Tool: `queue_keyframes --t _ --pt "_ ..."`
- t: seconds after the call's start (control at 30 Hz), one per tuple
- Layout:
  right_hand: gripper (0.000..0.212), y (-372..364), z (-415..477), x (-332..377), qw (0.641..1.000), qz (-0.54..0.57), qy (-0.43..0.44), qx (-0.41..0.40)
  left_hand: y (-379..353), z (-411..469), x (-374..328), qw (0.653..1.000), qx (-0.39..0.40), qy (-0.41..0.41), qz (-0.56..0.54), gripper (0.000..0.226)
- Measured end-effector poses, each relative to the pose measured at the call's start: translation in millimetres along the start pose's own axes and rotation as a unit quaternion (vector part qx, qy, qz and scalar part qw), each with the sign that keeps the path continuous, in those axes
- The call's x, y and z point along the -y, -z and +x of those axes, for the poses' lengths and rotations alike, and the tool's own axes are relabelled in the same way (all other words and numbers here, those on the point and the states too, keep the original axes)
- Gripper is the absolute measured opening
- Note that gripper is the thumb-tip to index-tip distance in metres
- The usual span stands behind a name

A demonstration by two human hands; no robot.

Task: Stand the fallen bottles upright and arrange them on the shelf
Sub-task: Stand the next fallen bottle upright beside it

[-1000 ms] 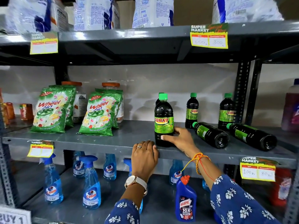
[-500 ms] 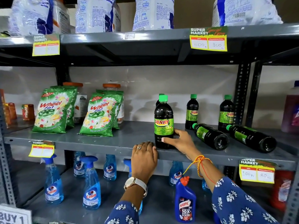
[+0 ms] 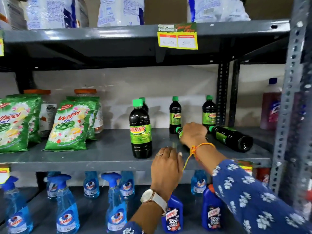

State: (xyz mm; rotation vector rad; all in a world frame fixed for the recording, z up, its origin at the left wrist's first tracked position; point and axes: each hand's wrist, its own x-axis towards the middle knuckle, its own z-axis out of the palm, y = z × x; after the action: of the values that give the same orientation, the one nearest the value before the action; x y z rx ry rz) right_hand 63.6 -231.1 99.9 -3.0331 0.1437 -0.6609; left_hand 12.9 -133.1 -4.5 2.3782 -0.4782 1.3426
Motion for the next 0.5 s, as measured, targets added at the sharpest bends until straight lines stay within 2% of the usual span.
queue_keyframes --t 0.13,0.27,0.43,0.5 --pt "0.031 -17 16 5 0.995 -0.103 0.002 0.012 -16 7 -3 0.995 0.057 0.033 0.077 0.031" --pt "0.032 -30 20 -5 0.989 -0.146 0.011 -0.016 -26 5 -1 0.992 0.051 0.035 0.108 0.034" --pt "0.025 -42 13 -23 0.992 -0.044 0.046 -0.108 -30 7 -1 0.990 0.058 0.036 0.121 0.032" --pt "0.041 -43 12 -31 0.986 0.032 0.055 -0.151 -30 7 0 0.991 0.055 0.038 0.119 0.033"
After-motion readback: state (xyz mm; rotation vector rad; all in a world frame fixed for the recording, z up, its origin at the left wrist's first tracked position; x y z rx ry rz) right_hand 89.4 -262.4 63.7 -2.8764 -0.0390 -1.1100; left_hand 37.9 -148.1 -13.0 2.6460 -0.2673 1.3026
